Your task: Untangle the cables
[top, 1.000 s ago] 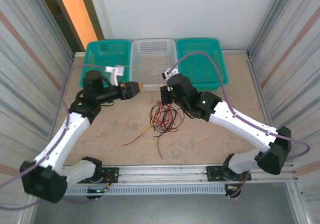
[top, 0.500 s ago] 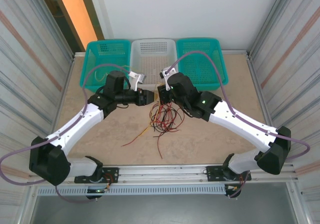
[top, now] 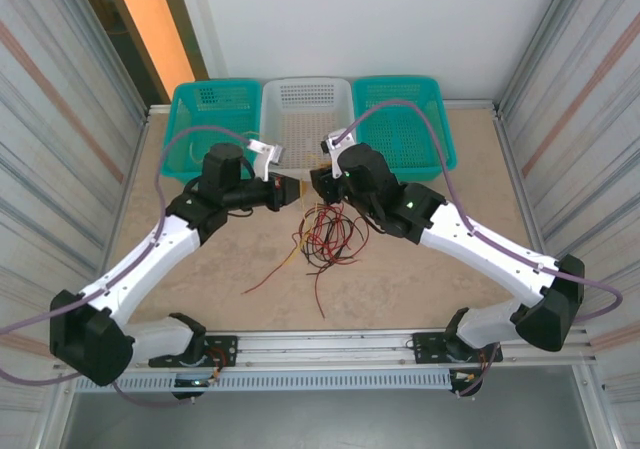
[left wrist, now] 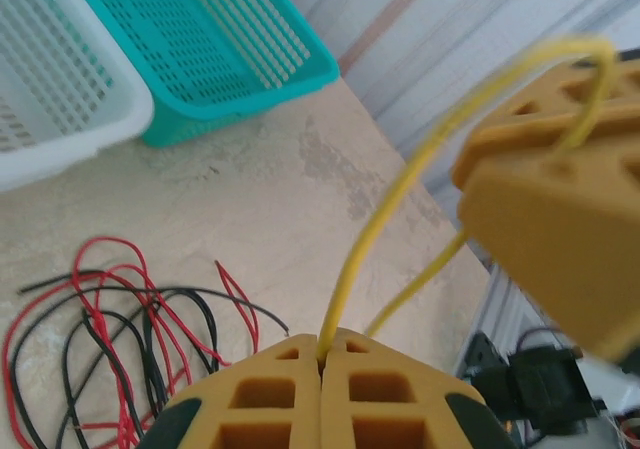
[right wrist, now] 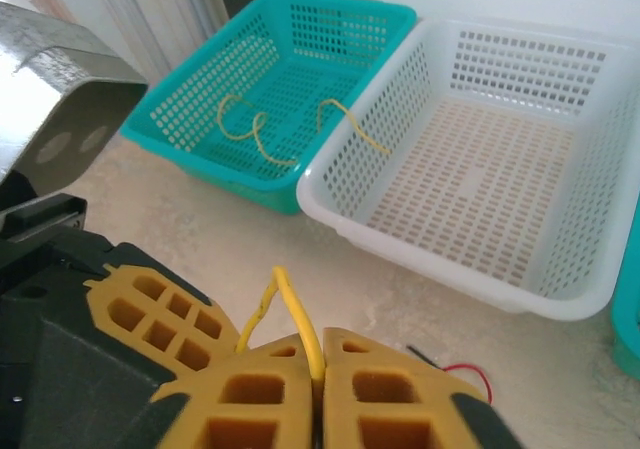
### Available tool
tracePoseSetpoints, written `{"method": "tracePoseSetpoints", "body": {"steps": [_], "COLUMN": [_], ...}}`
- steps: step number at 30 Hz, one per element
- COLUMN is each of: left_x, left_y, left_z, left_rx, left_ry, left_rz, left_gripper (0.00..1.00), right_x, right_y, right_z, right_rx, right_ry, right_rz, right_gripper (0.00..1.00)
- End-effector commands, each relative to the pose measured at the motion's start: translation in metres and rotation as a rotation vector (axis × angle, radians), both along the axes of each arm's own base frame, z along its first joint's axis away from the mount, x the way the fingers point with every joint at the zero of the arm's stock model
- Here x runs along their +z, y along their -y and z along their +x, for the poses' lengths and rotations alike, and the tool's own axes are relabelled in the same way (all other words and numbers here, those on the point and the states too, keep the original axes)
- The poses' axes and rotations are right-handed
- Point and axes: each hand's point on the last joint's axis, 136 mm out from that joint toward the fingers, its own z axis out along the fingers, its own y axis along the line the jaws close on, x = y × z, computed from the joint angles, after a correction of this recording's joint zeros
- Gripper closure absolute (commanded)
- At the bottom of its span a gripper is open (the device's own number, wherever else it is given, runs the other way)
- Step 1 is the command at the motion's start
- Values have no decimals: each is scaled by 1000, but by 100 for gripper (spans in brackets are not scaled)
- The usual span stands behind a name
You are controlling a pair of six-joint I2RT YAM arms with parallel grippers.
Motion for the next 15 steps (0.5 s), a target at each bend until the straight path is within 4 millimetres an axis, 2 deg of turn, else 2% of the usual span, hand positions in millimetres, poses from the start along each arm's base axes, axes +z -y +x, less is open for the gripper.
{"method": "tracePoseSetpoints", "body": {"steps": [1, 3, 4, 5, 7, 12, 15], "left_x": [47, 61, 69, 75, 85, 105, 113], "left_y": [-18, -27, -32, -36, -41, -55, -62], "left_z": [10, 11, 11, 11, 10, 6, 3], "left_rx": [115, 157, 174, 188, 205, 257, 280], "left_ry": [137, 165, 177, 185, 196, 231, 246], "left_rz": [-71, -96, -115, -132, -157, -194, -217], "left_gripper": [100, 100, 100, 100, 100, 100, 100], "right_x": [-5, -13, -18, -26, -39, -78, -90], "right_y": [5, 3, 1, -3, -6, -9, -14], "right_z": [-4, -5, -6, -8, -8, -7, -10], "right_rx": [-15, -12, -5, 2, -2, -36, -21], "right_ry": [-21, -54, -73, -96, -139, -228, -264], "right_rz": [20, 43, 57, 63, 69, 52, 56], "right_gripper": [55, 46, 37, 32, 29, 30, 50]}}
